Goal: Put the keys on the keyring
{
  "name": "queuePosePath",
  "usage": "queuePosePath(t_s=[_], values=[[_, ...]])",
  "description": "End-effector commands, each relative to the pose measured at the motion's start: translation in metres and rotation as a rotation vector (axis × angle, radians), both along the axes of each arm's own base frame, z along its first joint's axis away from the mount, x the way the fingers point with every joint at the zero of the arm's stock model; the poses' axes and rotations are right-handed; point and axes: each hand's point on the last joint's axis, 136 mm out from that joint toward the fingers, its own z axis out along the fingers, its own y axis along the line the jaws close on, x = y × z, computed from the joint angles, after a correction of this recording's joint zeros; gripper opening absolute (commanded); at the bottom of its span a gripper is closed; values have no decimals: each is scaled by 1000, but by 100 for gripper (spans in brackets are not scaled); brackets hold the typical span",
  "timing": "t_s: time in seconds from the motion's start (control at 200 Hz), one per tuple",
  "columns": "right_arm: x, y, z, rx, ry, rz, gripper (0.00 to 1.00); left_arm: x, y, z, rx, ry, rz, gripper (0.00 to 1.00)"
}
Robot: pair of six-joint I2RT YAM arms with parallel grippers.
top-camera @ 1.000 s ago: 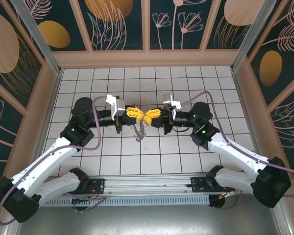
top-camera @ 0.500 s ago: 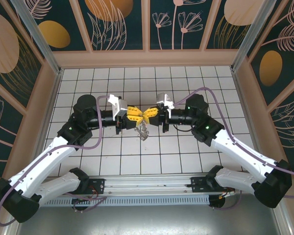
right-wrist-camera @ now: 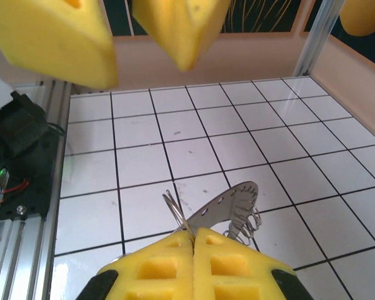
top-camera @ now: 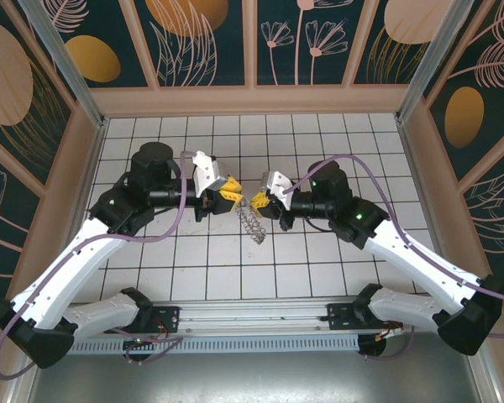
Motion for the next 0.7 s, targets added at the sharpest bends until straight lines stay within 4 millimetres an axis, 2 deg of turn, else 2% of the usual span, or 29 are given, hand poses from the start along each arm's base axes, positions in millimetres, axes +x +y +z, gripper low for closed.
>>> queuePosePath(t_s=[0.0,0.225,0.38,0.581,0.696], values=[[0,-3,29,19,-106,-5,0,-6,2,-12,73,24,-22,25],[7,1,32,0,-104,-17,0,2,3,-25,109,6,27,22],[13,4,29,-28,-91,-27,0,8,1,-33,121,3,42,26],[20,5,23,-62,-90,-56,0,23,-2,-38,126,-14,93,28],[23,5,24,-63,-93,-72,0,24,-7,-39,122,-10,89,29]])
